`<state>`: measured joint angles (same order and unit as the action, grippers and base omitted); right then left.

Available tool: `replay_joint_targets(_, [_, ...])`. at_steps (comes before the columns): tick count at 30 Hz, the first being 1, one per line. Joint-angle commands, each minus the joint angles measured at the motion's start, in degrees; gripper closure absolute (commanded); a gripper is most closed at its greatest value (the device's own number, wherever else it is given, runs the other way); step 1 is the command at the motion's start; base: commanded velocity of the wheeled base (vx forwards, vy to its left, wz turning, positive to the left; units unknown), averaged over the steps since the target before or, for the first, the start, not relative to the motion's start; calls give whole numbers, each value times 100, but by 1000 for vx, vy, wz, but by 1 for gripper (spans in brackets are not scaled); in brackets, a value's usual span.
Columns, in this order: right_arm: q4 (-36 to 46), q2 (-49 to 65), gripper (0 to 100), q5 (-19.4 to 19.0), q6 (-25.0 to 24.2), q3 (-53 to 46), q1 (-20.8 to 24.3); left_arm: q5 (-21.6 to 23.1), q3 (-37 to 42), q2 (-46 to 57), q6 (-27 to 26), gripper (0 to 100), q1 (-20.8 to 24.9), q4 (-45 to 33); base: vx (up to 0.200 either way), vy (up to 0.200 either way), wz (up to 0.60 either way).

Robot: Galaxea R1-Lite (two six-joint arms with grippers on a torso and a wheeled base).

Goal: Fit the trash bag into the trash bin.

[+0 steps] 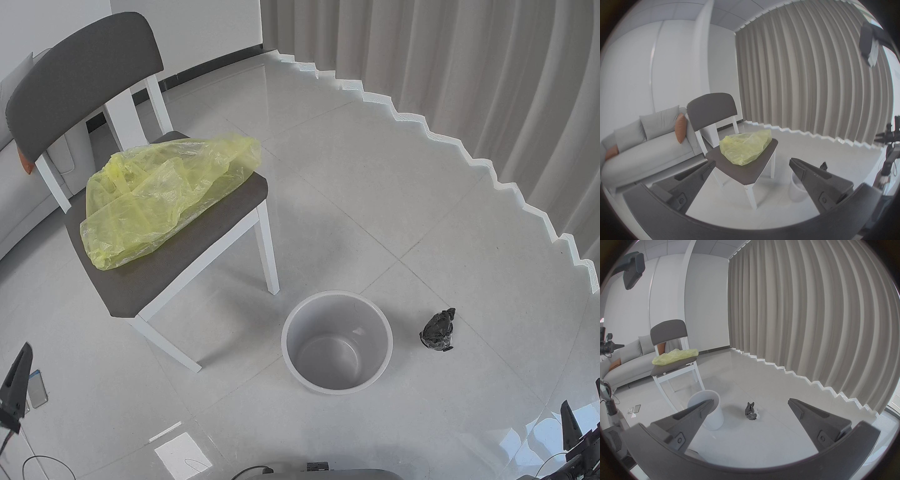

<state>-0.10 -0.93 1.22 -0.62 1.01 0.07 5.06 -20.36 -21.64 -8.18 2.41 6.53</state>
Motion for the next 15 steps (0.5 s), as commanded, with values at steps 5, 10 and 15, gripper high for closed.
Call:
replay_joint_targets(5, [1,84,0,-34,36,-101,1,-515,-909,-4867,-1661,0,137,2265,0,0,0])
replay_joint_targets(10, [-8,84,0,-122,45,-101,1,-901,-1058,-5500,-2091,0,93,2528,0,0,0])
replay_joint_targets(15, [-8,84,0,-131,45,-101,1,-1235,-1181,-5825,-2381,0,84,2528,0,0,0])
